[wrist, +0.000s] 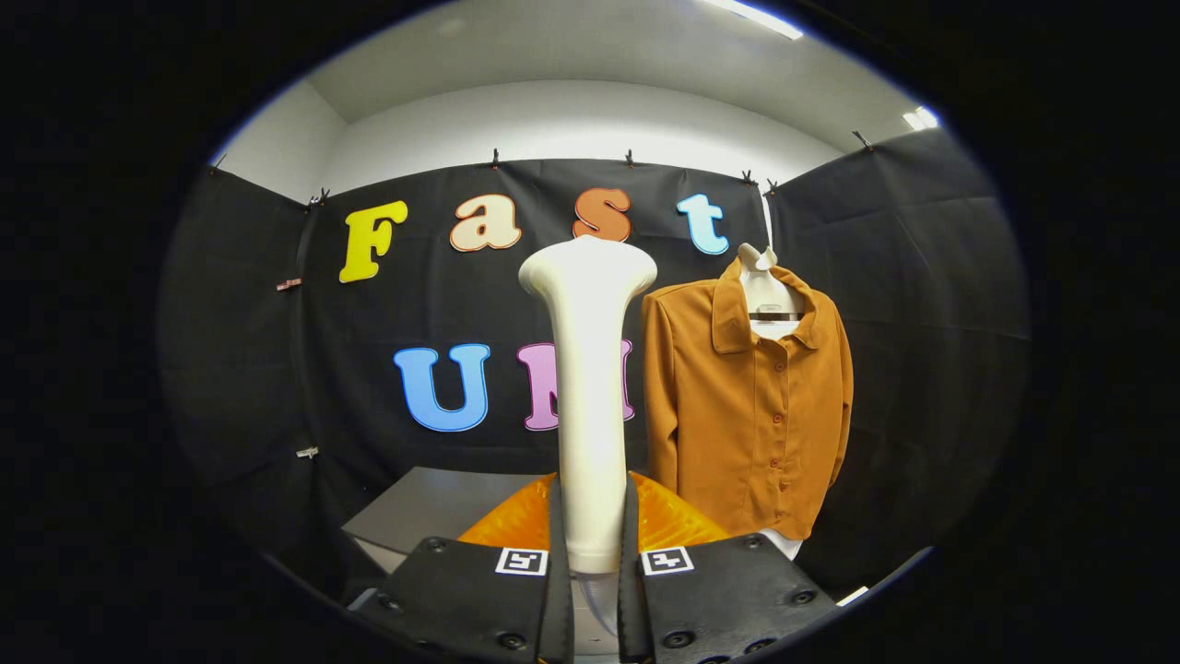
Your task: Iron the clothes twice with a garment steamer, once on the left side and once on the right side.
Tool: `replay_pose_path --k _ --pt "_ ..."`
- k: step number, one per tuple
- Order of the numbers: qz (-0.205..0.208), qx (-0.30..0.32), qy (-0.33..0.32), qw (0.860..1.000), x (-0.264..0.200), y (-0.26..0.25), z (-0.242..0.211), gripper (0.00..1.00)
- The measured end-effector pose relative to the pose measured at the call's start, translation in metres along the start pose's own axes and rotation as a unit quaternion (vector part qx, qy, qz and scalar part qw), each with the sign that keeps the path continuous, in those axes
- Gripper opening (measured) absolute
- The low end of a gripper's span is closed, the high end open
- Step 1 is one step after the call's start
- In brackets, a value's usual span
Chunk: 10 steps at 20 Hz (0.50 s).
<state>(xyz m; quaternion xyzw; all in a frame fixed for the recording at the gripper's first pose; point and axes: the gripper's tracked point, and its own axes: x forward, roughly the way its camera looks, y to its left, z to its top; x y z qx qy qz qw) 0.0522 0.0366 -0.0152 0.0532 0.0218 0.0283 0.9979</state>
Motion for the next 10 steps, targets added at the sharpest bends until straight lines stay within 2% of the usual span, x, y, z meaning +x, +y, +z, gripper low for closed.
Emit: replay_pose_path --k 10 --pt "-0.001 -0.001 0.003 1.0 -0.0047 0.0029 -0.0021 0.22"
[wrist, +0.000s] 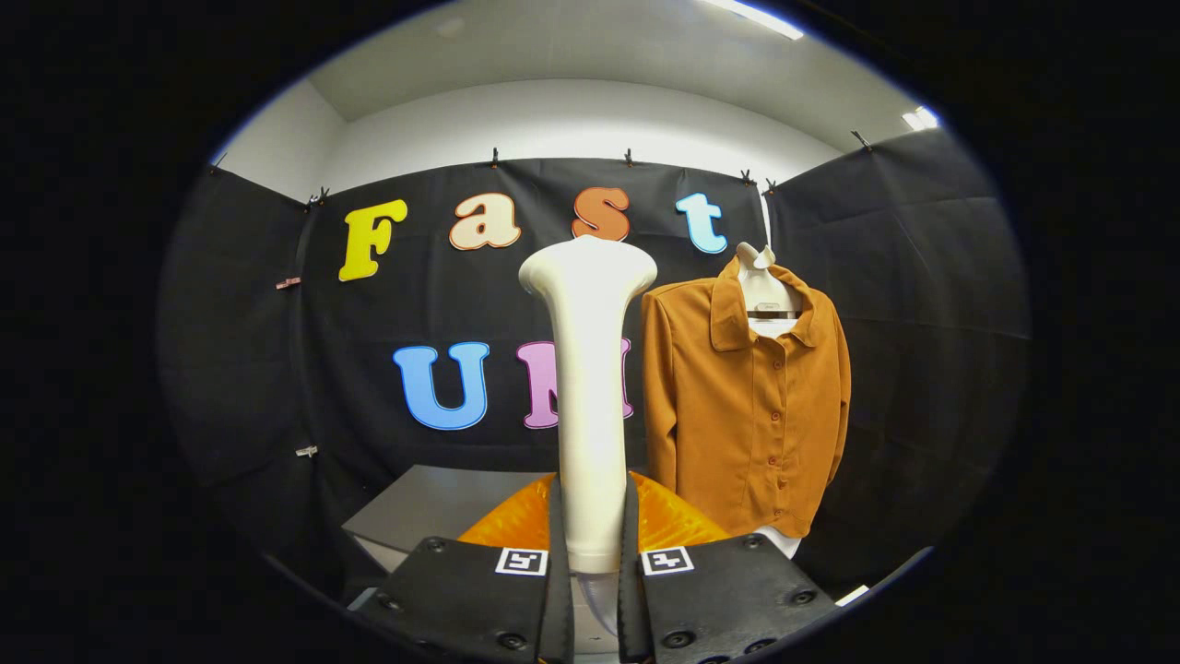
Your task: Iron the clothes twice with a garment steamer, once on the left side and once on the right side.
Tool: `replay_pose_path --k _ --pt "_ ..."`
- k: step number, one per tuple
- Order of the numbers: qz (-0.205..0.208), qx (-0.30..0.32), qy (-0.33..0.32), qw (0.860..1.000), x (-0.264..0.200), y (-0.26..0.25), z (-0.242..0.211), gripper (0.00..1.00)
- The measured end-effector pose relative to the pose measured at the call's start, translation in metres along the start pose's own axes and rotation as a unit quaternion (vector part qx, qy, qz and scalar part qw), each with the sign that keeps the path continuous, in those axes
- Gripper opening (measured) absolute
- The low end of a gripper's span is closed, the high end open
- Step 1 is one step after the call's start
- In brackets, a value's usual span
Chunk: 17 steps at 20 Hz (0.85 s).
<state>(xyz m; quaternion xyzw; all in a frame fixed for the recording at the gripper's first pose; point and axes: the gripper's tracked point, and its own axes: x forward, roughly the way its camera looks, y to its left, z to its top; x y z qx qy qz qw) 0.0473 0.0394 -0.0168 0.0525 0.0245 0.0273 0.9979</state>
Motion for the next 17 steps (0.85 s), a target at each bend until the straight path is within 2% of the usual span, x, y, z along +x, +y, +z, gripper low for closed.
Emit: replay_pose_path --k 17 --pt "0.004 -0.006 0.002 1.0 -0.0006 0.0046 -0.0016 0.22"
